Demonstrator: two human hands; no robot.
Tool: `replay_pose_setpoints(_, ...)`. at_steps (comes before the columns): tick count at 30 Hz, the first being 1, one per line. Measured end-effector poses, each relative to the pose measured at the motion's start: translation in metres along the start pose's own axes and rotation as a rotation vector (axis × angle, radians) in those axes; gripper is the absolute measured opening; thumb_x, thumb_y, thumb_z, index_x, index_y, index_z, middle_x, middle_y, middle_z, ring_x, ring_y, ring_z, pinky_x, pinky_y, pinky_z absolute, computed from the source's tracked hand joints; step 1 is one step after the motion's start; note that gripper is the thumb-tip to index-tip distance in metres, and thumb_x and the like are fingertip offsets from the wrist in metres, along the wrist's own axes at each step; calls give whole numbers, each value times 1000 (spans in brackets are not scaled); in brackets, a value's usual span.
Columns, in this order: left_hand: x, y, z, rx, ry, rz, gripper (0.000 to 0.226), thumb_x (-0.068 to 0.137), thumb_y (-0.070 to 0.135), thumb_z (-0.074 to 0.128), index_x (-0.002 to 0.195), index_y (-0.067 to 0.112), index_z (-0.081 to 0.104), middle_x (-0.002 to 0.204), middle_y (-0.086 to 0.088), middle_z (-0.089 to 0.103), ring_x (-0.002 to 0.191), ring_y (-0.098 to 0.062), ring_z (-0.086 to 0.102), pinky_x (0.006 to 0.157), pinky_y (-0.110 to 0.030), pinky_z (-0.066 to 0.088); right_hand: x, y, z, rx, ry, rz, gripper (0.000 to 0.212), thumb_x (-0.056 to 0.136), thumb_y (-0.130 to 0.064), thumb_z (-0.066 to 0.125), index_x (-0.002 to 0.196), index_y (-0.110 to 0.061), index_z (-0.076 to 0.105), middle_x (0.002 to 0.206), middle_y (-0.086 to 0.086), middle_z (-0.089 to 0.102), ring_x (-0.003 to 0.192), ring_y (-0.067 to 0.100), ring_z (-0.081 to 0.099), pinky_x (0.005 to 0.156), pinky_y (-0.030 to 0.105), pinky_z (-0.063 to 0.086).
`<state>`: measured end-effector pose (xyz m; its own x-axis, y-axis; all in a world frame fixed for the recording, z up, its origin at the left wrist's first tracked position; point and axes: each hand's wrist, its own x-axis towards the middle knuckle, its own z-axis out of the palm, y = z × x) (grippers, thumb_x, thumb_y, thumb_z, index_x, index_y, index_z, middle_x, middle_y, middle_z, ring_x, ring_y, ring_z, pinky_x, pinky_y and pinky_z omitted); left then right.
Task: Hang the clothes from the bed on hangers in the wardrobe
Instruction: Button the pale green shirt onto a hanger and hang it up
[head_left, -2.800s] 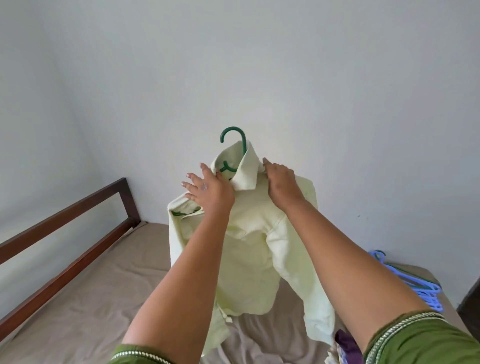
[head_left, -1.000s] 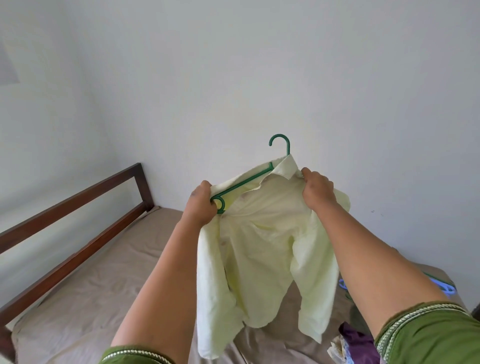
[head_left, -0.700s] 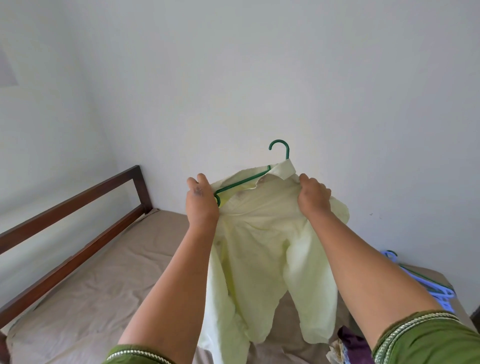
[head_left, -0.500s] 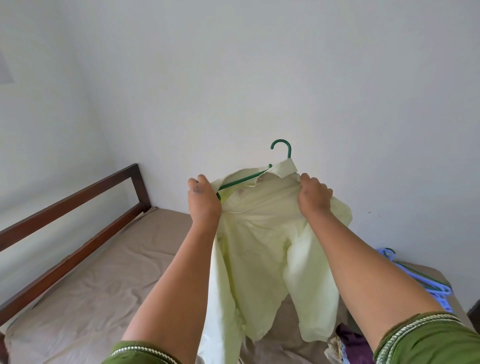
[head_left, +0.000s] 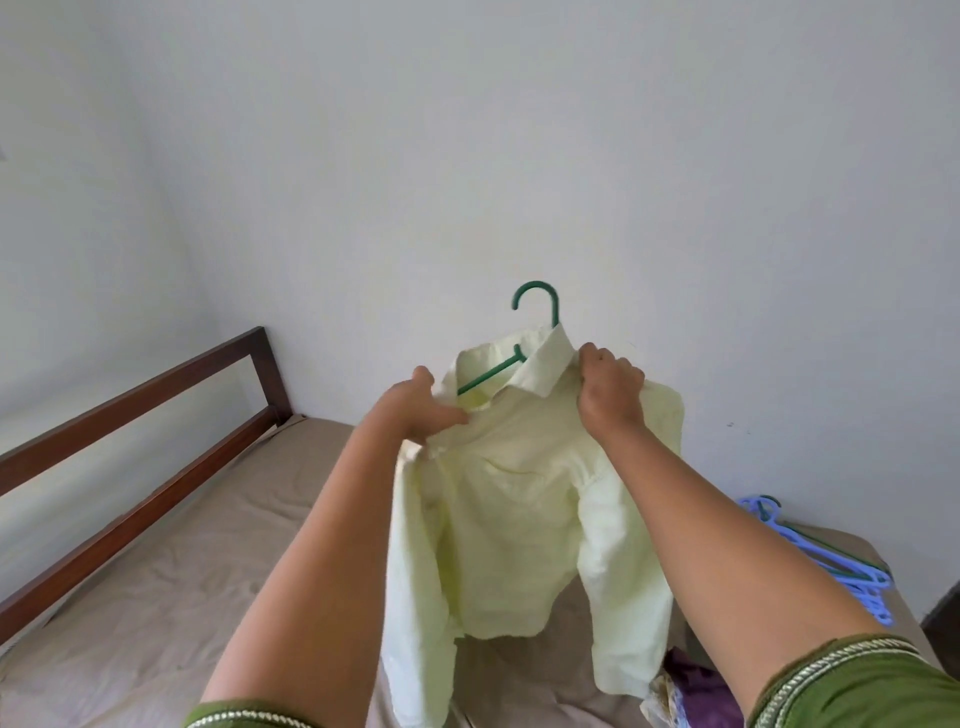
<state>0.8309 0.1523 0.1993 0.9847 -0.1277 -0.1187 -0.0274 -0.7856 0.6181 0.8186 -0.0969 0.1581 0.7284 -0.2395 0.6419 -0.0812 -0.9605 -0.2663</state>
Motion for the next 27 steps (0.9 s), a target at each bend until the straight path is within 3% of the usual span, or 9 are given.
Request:
replay_pose_setpoints(2, 2, -9, -9, -167, -203, -3, 44, 90, 30, 63, 126, 17, 42, 86, -10, 69, 65, -23, 71, 70, -30, 59, 3, 2, 4, -4, -36, -62, 28, 78, 11, 36, 95, -4, 52, 84, 14, 55, 74, 30, 42, 74, 37, 26)
replay_pose_setpoints(5, 8, -22, -10, 10, -232, 184, 30, 87, 28, 71, 107, 5, 66, 62, 2, 67, 63, -19, 65, 60, -22, 51, 10, 6, 8, 13, -115, -92, 29, 75, 10, 38, 97, -4, 52, 87, 14, 56, 78, 32, 46, 74, 35, 22)
replay_pose_setpoints(8, 5, -21, 6, -5, -101, 317, 29, 78, 38, 78, 92, 15, 66, 81, 5, 60, 75, -14, 56, 68, -25, 43, 17, 3, 7, 160, -146, -122, 28, 74, 10, 41, 95, -3, 54, 84, 15, 58, 82, 39, 53, 73, 33, 27)
replay_pose_setpoints(10, 2, -18, 17, -158, -8, 358, 14, 87, 34, 69, 93, 22, 66, 92, 5, 62, 84, -14, 57, 71, -25, 45, 20, 3, 4, 306, -26, -94, 27, 80, 5, 50, 104, -2, 58, 93, 18, 59, 90, 39, 52, 80, 40, 40)
replay_pose_setpoints(11, 0, -17, 19, -222, 35, 373, 7, 90, 34, 65, 92, 27, 67, 91, 8, 64, 84, -13, 59, 72, -24, 46, 18, 6, 4, 363, 61, -40, 33, 82, -3, 60, 114, -3, 55, 105, 19, 57, 99, 38, 49, 87, 46, 42)
replay_pose_setpoints(13, -2, -17, 14, -267, 116, 396, 4, 91, 36, 63, 90, 36, 67, 87, 11, 67, 82, -9, 61, 71, -22, 47, 8, 14, 4, 385, 177, 145, 72, 73, -32, 78, 131, -9, 43, 128, 16, 44, 118, 33, 38, 102, 42, 34)
replay_pose_setpoints(16, 3, -19, -3, -213, 201, 433, 10, 90, 38, 64, 91, 29, 68, 85, 2, 68, 82, -16, 62, 74, -31, 50, -14, 18, 12, 485, 181, 399, 103, 54, -51, 89, 132, -8, 36, 133, 15, 34, 120, 31, 34, 103, 39, 33)
replay_pose_setpoints(22, 5, -18, -13, -156, 243, 482, 19, 90, 40, 63, 84, 22, 66, 79, -4, 66, 78, -23, 60, 70, -36, 50, -5, -5, 18, 814, 65, 634, 84, 62, -36, 89, 120, -9, 35, 121, 7, 37, 95, 21, 49, 84, 29, 45)
replay_pose_setpoints(27, 4, -23, -19, -105, 402, 455, 31, 89, 46, 62, 82, 16, 56, 70, -5, 60, 68, -24, 55, 60, -35, 42, 10, 2, 14, 679, 55, 562, 30, 91, -19, 64, 114, -3, 55, 105, 13, 64, 98, 30, 61, 76, 27, 43)
